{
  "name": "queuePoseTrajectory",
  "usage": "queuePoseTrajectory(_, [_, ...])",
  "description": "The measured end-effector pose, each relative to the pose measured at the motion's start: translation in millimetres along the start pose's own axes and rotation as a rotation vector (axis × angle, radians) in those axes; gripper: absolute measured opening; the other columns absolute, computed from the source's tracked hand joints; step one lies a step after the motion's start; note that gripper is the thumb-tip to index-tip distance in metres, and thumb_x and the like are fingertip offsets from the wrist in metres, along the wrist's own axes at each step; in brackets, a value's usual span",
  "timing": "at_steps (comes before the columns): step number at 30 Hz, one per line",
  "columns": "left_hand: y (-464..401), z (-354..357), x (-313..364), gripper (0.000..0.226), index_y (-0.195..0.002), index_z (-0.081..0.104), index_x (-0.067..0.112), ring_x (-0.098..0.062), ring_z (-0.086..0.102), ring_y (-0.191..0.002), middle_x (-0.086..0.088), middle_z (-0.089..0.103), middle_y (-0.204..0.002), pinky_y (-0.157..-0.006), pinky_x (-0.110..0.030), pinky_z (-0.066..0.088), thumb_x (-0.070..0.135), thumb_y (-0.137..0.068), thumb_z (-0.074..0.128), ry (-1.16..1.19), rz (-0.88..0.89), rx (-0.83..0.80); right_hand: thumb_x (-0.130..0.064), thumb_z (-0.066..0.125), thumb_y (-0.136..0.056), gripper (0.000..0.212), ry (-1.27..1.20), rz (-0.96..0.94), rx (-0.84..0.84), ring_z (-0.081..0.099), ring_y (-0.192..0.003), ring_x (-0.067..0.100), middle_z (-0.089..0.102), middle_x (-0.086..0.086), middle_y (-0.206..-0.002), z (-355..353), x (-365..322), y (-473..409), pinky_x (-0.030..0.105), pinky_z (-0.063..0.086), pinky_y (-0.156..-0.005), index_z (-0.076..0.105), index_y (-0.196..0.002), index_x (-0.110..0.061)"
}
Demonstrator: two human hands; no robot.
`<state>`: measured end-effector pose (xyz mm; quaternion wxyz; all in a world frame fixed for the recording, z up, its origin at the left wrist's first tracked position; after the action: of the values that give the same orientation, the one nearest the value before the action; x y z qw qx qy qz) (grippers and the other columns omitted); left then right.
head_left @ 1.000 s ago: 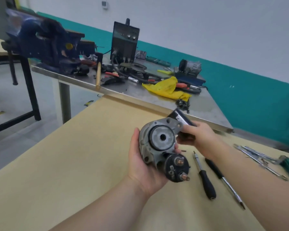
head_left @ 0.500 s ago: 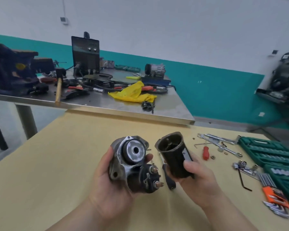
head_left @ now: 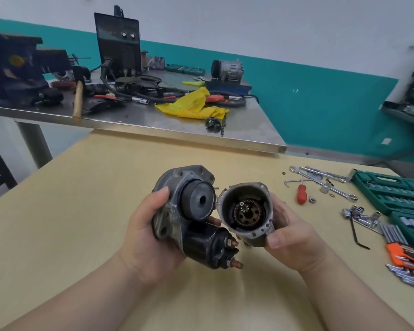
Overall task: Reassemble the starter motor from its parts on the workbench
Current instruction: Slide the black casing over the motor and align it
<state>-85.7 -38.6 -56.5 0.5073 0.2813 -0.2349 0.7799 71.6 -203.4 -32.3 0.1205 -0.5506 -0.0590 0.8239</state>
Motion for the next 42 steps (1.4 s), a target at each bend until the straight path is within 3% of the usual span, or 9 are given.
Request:
queuePoseTrajectory(7, [1,1,1,0.065,-0.114,0.08,0.008,-0.036,0.076,-0.098,-0.018,0.078,-0.104,-0.082,-0.045,0.061,0.052,-0.066,0.089,-0.092,-0.019,0.017,0.011,0.065,-0.064,0.079,0.004,0.016,0.049,0.07,-0.109,0.03,0.064,0.022,-0.128,1,0,2,0.034,0.061,-0.084,0.053,-0.141,0.001])
queuePoseTrajectory(11, [0,4,1,0.073,-0.117,0.079,0.008,-0.038,0.074,-0.102,-0.018,0.077,-0.109,-0.083,-0.048,0.062,0.05,-0.059,0.092,-0.096,0.023,0.083,-0.003,0.074,-0.061,0.086,0.178,-0.006,0.19,0.064,-0.115,0.039,0.062,0.027,-0.128,-4,-1,2,0.04,0.056,-0.095,0.051,-0.143,0.008])
queuePoseTrajectory(15, [-2,3,3,0.065,-0.122,0.078,0.009,-0.04,0.067,-0.108,-0.018,0.073,-0.113,-0.103,-0.061,0.05,0.041,-0.066,0.084,-0.124,0.075,0.165,-0.023,0.081,-0.065,0.07,0.392,-0.045,0.353,0.068,-0.108,0.032,0.071,0.02,-0.119,-3,-7,4,0.038,0.056,-0.087,0.069,-0.132,-0.007])
queuePoseTrajectory(20, [-4,0,6,0.043,-0.114,0.081,0.015,-0.031,0.073,-0.095,-0.012,0.076,-0.103,-0.087,-0.052,0.061,0.034,-0.075,0.074,-0.101,0.118,0.206,-0.038,0.089,-0.058,0.067,0.589,-0.09,0.535,0.074,-0.098,0.026,0.077,0.012,-0.109,0,-18,9,0.031,0.059,-0.075,0.076,-0.123,-0.023])
queuePoseTrajectory(25, [-4,-1,8,0.061,-0.125,0.075,0.011,-0.028,0.077,-0.098,-0.011,0.079,-0.107,-0.075,-0.043,0.064,0.04,-0.071,0.079,-0.161,0.121,0.228,-0.04,0.093,-0.056,0.062,0.706,-0.09,0.563,0.077,-0.097,0.022,0.08,0.003,-0.108,12,-19,8,0.027,0.061,-0.075,0.078,-0.115,-0.036])
queuePoseTrajectory(29, [-4,0,3,0.074,-0.137,0.069,0.008,-0.035,0.075,-0.113,-0.015,0.078,-0.12,-0.089,-0.046,0.064,0.043,-0.073,0.082,-0.224,0.068,0.226,-0.042,0.095,-0.054,0.065,0.772,-0.103,0.59,0.077,-0.099,0.023,0.08,0.001,-0.109,19,-17,9,0.034,0.064,-0.079,0.077,-0.117,-0.037])
queuePoseTrajectory(34, [-2,1,0,0.089,-0.147,0.061,0.015,-0.039,0.069,-0.127,-0.018,0.071,-0.137,-0.106,-0.061,0.054,0.049,-0.071,0.092,-0.287,0.031,0.167,-0.046,0.093,-0.055,0.06,0.793,-0.165,0.646,0.077,-0.096,0.016,0.08,-0.007,-0.105,22,-19,10,0.024,0.061,-0.078,0.077,-0.113,-0.042])
queuePoseTrajectory(36, [-2,4,0,0.094,-0.146,0.062,0.015,-0.039,0.068,-0.128,-0.019,0.07,-0.14,-0.104,-0.059,0.055,0.055,-0.068,0.095,-0.288,0.004,0.141,-0.049,0.092,-0.057,0.058,0.804,-0.181,0.661,0.077,-0.096,0.015,0.08,-0.009,-0.104,22,-19,11,0.023,0.061,-0.077,0.077,-0.113,-0.045])
queuePoseTrajectory(42, [-1,13,-6,0.056,-0.129,0.078,0.018,-0.033,0.074,-0.12,-0.014,0.075,-0.133,-0.091,-0.05,0.063,0.053,-0.086,0.081,-0.21,-0.093,0.103,-0.049,0.091,-0.064,0.054,0.777,-0.265,0.724,0.077,-0.093,0.017,0.079,-0.006,-0.102,21,-19,13,0.03,0.064,-0.078,0.077,-0.115,-0.041])
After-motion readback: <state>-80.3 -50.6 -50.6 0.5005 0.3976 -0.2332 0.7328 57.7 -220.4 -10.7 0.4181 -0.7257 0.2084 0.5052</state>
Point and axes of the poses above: each hand's wrist, its own y-axis away from the middle knuckle, its own z-axis out of the palm, x = y × z, the point moved 3 cm from there along -y, towards the middle knuckle
